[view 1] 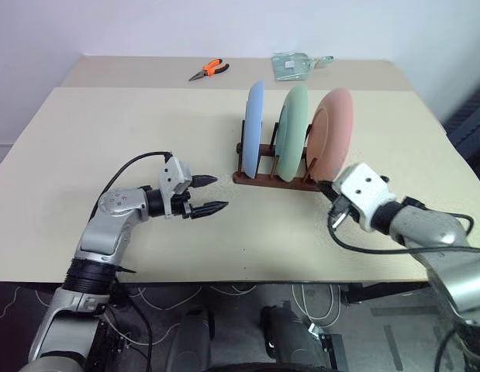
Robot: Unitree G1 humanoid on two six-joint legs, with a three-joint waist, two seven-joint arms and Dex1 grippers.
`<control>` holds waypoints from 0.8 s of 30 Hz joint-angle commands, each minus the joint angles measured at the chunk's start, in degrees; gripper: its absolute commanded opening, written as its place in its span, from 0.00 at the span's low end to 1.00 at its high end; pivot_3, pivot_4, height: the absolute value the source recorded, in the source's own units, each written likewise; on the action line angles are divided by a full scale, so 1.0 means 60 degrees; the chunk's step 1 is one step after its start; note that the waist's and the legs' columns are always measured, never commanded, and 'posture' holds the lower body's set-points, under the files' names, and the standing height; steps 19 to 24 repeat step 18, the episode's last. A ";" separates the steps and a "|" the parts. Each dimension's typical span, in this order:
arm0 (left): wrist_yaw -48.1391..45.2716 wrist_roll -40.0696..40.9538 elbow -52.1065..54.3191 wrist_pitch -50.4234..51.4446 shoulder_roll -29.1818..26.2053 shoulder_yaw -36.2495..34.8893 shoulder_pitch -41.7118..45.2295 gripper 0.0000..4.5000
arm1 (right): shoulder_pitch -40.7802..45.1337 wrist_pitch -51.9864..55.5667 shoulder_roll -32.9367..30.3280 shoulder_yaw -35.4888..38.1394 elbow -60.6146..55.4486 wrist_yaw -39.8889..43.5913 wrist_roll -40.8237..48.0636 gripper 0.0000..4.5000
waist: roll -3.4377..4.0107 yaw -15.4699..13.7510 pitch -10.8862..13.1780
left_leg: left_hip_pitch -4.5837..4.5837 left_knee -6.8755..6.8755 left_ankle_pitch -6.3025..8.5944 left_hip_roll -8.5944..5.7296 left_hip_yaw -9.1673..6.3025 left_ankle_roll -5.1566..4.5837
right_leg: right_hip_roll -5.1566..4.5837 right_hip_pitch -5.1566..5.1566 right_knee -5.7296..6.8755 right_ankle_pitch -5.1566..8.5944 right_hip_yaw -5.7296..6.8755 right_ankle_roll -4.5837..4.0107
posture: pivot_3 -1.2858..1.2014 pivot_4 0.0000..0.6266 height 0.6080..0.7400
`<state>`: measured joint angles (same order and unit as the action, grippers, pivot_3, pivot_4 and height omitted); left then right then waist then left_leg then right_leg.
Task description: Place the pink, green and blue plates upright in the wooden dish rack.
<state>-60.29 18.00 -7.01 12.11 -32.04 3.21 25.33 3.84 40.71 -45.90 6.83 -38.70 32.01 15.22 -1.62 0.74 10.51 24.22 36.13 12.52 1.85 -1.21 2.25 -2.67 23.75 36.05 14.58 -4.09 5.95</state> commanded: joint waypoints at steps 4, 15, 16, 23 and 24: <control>0.0548 -0.0481 -0.1029 -0.0875 -0.0717 -0.0895 -0.0102 0.79 | -0.1081 -0.0637 0.0540 0.3030 0.0795 0.0556 0.1048 0.01 | -0.0001 0.0027 -0.0001 | -0.0035 0.0002 0.0000 0.0000 0.0004 0.0000 | -0.0002 -0.0030 0.0000 -0.0001 -0.0001 -0.0001 | 0.52 0.24 0.94; 0.1058 -0.0240 -0.0478 -0.0607 -0.0966 -0.1485 -0.0800 0.79 | -0.0883 -0.1990 0.0446 0.3159 0.2843 0.1111 0.1021 0.01 | 0.0000 0.0035 0.0000 | -0.0062 -0.0012 0.0001 0.0004 0.0010 0.0001 | -0.0002 -0.0046 0.0001 0.0000 -0.0003 -0.0001 | 0.52 0.24 0.94; 0.1107 -0.0225 -0.0385 -0.0561 -0.0958 -0.1500 -0.0869 0.79 | -0.0811 -0.2006 0.0444 0.3084 0.2882 0.1092 0.1016 0.01 | 0.0000 0.0032 0.0000 | -0.0062 -0.0013 0.0001 0.0004 0.0011 0.0001 | -0.0002 -0.0046 0.0002 0.0000 -0.0004 -0.0001 | 0.52 0.24 0.94; 0.1170 -0.0246 -0.0261 -0.0531 -0.0929 -0.1463 -0.0979 0.79 | -0.0695 -0.2124 0.0408 0.2918 0.3017 0.1103 0.0950 0.01 | 0.0000 0.0032 0.0000 | -0.0062 -0.0006 0.0001 0.0004 0.0011 0.0001 | -0.0003 -0.0047 0.0004 0.0000 -0.0004 -0.0001 | 0.52 0.24 0.94; 0.1170 -0.0246 -0.0261 -0.0531 -0.0929 -0.1463 -0.0979 0.79 | -0.0695 -0.2124 0.0408 0.2918 0.3017 0.1103 0.0950 0.01 | 0.0000 0.0032 0.0000 | -0.0062 -0.0006 0.0001 0.0004 0.0011 0.0001 | -0.0003 -0.0047 0.0004 0.0000 -0.0004 -0.0001 | 0.52 0.24 0.94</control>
